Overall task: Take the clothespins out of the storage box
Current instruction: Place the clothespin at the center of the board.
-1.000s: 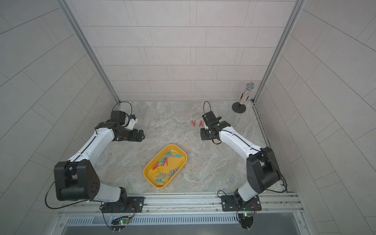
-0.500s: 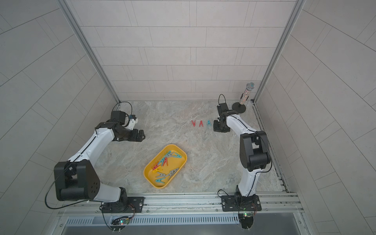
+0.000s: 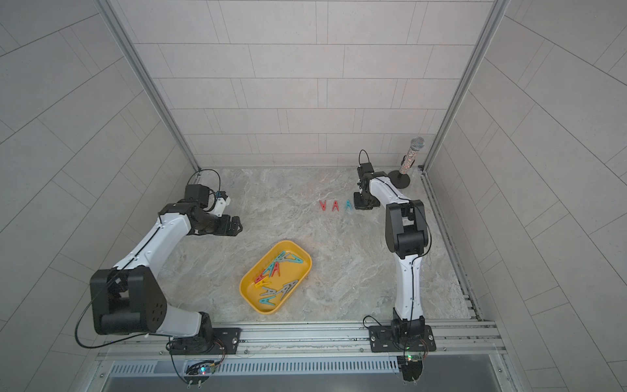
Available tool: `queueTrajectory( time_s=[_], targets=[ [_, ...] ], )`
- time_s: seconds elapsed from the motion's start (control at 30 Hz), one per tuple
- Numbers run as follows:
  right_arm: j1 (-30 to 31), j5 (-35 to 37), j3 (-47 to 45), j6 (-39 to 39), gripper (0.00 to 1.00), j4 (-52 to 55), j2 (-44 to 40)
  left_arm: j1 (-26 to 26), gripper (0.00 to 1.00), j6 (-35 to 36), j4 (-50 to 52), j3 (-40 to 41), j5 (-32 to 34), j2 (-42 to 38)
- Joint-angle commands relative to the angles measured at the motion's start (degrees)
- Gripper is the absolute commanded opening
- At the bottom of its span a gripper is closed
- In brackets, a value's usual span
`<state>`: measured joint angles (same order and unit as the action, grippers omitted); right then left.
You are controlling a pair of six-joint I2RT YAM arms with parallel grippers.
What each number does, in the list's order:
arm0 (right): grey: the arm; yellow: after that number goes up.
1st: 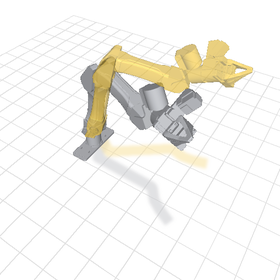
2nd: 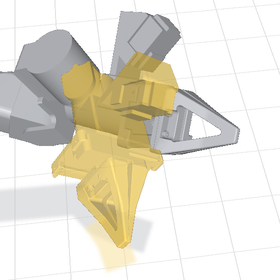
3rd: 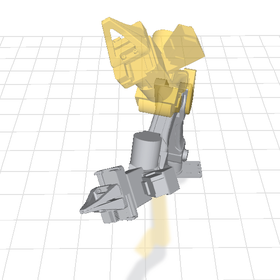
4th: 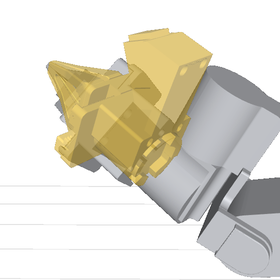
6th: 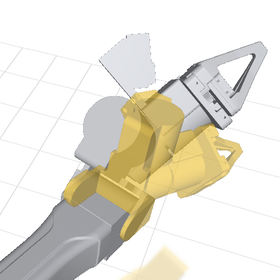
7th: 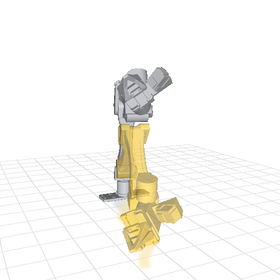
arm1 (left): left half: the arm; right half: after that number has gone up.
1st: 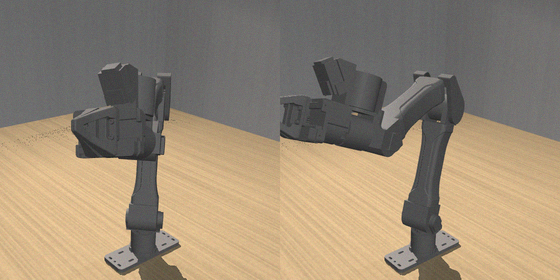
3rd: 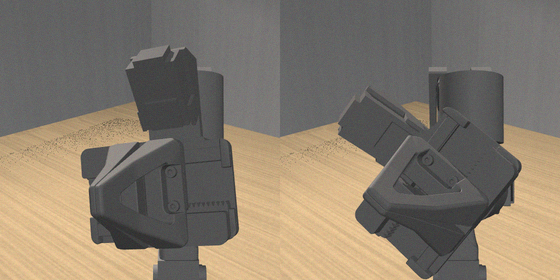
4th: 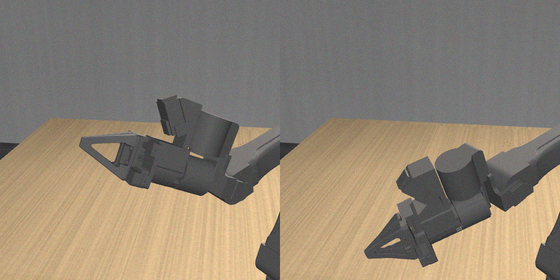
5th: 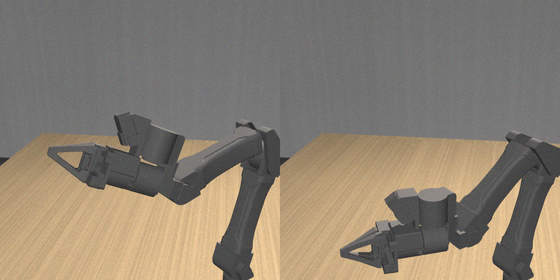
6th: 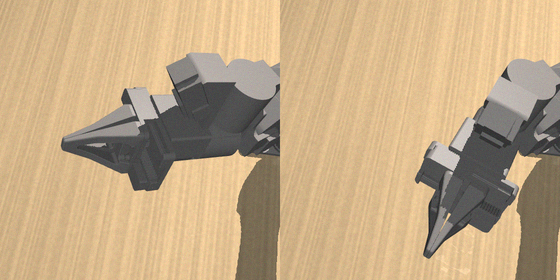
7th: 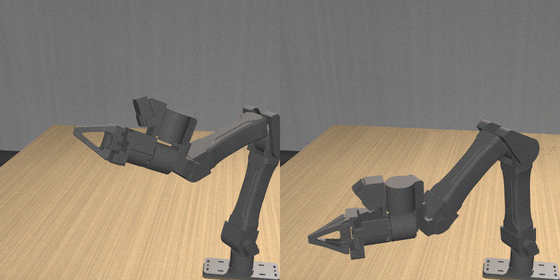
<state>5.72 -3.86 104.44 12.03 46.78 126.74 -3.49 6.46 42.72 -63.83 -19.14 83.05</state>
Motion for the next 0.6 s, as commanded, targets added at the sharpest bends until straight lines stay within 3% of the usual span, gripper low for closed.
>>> queueTrajectory(
  time_s=[0.0, 0.3, 0.57],
  targets=[
    [-0.06, 1.51, 2.97, -2.22, 0.02, 3.61, 2.58, -0.38, 0.99, 0.22, 0.51, -0.24, -0.39, -0.96],
    [-0.09, 2.06, 7.12, -2.65, 0.11, 5.69, 6.33, -0.38, 0.99, 0.18, 0.52, -0.24, -0.29, -0.97],
    [0.91, 4.80, 6.71, -2.55, 0.36, 7.15, 2.82, -0.38, 0.99, 0.20, 0.60, -0.28, -0.53, -0.97]
  ],
)
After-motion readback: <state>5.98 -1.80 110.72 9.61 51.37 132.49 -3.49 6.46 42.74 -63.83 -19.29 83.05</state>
